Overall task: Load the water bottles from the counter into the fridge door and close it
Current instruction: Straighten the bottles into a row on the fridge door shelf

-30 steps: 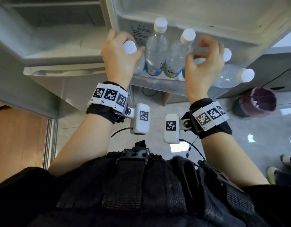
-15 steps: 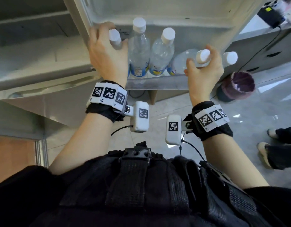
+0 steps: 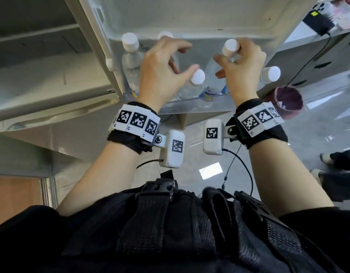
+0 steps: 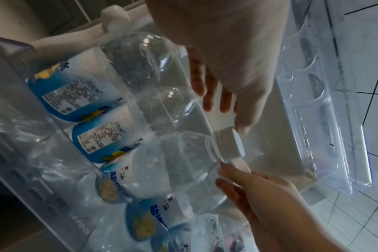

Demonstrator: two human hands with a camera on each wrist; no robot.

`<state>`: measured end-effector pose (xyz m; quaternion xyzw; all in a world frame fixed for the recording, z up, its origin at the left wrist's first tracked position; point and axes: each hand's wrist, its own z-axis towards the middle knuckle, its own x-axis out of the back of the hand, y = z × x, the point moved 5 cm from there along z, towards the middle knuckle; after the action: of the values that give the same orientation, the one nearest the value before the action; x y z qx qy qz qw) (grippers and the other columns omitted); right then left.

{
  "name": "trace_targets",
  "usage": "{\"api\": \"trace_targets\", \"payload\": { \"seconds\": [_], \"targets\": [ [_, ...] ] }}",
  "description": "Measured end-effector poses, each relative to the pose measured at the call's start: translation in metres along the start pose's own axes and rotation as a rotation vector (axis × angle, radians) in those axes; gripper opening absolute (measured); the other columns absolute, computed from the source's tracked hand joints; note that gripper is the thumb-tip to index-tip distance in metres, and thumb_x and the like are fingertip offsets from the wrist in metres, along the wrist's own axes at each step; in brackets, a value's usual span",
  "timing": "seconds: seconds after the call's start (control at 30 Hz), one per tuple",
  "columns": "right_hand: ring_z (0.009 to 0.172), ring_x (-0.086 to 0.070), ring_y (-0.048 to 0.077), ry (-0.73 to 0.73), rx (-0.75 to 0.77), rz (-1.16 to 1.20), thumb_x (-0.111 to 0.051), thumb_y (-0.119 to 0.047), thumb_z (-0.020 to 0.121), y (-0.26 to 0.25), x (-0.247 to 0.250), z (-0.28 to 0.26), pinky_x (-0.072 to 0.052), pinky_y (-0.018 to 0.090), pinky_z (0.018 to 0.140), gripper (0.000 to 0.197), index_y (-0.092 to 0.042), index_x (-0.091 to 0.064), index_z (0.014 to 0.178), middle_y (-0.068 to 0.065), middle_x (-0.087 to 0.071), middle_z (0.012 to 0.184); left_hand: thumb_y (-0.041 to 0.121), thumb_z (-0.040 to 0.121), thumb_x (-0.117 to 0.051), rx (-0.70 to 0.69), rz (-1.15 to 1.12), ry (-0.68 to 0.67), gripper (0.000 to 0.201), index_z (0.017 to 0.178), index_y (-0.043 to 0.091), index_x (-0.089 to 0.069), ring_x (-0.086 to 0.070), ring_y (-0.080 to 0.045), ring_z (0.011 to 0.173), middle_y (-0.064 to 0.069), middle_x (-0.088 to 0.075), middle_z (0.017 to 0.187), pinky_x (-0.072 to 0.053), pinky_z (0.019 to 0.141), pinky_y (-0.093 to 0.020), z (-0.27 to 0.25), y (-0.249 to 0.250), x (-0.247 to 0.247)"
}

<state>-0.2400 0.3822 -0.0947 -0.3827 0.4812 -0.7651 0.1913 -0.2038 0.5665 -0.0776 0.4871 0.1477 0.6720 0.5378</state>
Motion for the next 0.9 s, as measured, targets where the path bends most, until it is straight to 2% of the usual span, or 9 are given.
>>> {"api": "trace_targets", "payload": {
  "seconds": [0.13,0.2,0.27,0.37,0.47,0.57,0.7,0.77,0.9],
  "targets": [
    [0.072,-0.069,0.030,-0.066,-0.012,-0.045,-0.071,-0.008,0.075,0.000,0.005,0.011,-0.056,0.023,0.049,0.024,-0.013,-0.056,0.094,0.009,-0.060,0.097,0.045,0.064,-0.082,-0.031,-0.030,-0.150,0.049,0.099,0.014,-0.069,-0.055,-0.011,0.065,0.001,-0.062,0.100,-0.050,0.065,-0.027,-0.001,0.004,-0.019],
    [0.082,-0.068,0.030,-0.056,0.022,-0.069,-0.071,-0.011,0.072,0.001,0.013,0.009,-0.061,0.033,0.057,0.033,-0.010,-0.060,0.103,0.008,-0.062,0.102,0.048,0.059,-0.083,-0.037,0.014,-0.201,0.052,0.095,0.014,-0.070,-0.058,-0.014,0.077,-0.006,-0.065,0.098,-0.050,0.069,-0.031,-0.003,0.003,-0.028],
    [0.083,-0.068,0.029,-0.006,0.061,-0.071,-0.069,-0.016,0.070,0.004,0.025,0.005,-0.060,0.041,0.062,0.034,-0.010,-0.062,0.103,0.003,-0.065,0.099,0.042,0.059,-0.085,-0.021,0.037,-0.195,0.045,0.089,0.012,-0.071,-0.059,-0.016,0.080,-0.011,-0.065,0.092,-0.047,0.071,-0.030,-0.006,0.001,-0.036],
    [0.073,-0.068,0.022,0.120,0.123,-0.092,-0.060,-0.020,0.072,0.005,0.044,-0.002,-0.057,0.042,0.069,0.022,-0.011,-0.066,0.092,-0.001,-0.071,0.088,0.026,0.062,-0.082,0.073,0.044,-0.047,0.027,0.075,0.006,-0.069,-0.050,-0.009,0.068,-0.016,-0.063,0.079,-0.034,0.061,-0.020,-0.002,0.001,-0.038],
    [0.073,-0.065,0.017,0.218,0.180,-0.147,-0.057,-0.021,0.075,0.005,0.063,-0.006,-0.051,0.032,0.073,0.016,-0.010,-0.067,0.082,0.000,-0.071,0.078,0.020,0.065,-0.073,0.150,0.085,0.091,0.015,0.071,0.007,-0.068,-0.057,-0.017,0.069,-0.013,-0.067,0.076,-0.042,0.063,-0.025,0.008,0.008,-0.037],
    [0.072,-0.062,0.014,0.219,0.152,-0.195,-0.060,-0.030,0.076,0.014,0.078,-0.002,-0.038,0.013,0.065,0.018,-0.013,-0.067,0.078,0.002,-0.069,0.076,0.020,0.067,-0.069,0.184,0.111,0.154,0.014,0.078,0.011,-0.071,-0.063,-0.019,0.074,-0.006,-0.072,0.081,-0.047,0.068,-0.025,0.022,0.015,-0.038],
    [0.066,-0.050,-0.001,0.156,0.116,-0.187,-0.067,-0.050,0.072,0.030,0.092,0.004,-0.034,0.008,0.061,0.036,-0.015,-0.068,0.080,0.004,-0.066,0.079,0.022,0.071,-0.068,0.253,0.217,0.099,0.022,0.091,0.016,-0.072,-0.064,-0.020,0.088,-0.003,-0.074,0.093,-0.050,0.076,-0.029,0.035,0.011,-0.049],
    [0.065,-0.046,-0.007,0.034,0.142,-0.175,-0.068,-0.054,0.072,0.039,0.089,0.001,-0.035,0.006,0.061,0.041,-0.014,-0.068,0.082,0.003,-0.065,0.082,0.021,0.072,-0.067,0.301,0.239,0.125,0.022,0.094,0.018,-0.071,-0.064,-0.018,0.090,-0.001,-0.073,0.096,-0.049,0.078,-0.027,0.033,0.005,-0.051],
    [0.080,-0.058,0.005,-0.169,0.189,-0.143,-0.070,-0.055,0.071,0.051,0.080,-0.006,-0.045,0.018,0.072,0.046,-0.012,-0.069,0.086,0.007,-0.066,0.091,0.026,0.074,-0.067,0.264,0.285,0.211,0.020,0.093,0.020,-0.069,-0.062,-0.014,0.089,0.002,-0.071,0.098,-0.042,0.072,-0.022,0.026,0.007,-0.052]
  ]
}}
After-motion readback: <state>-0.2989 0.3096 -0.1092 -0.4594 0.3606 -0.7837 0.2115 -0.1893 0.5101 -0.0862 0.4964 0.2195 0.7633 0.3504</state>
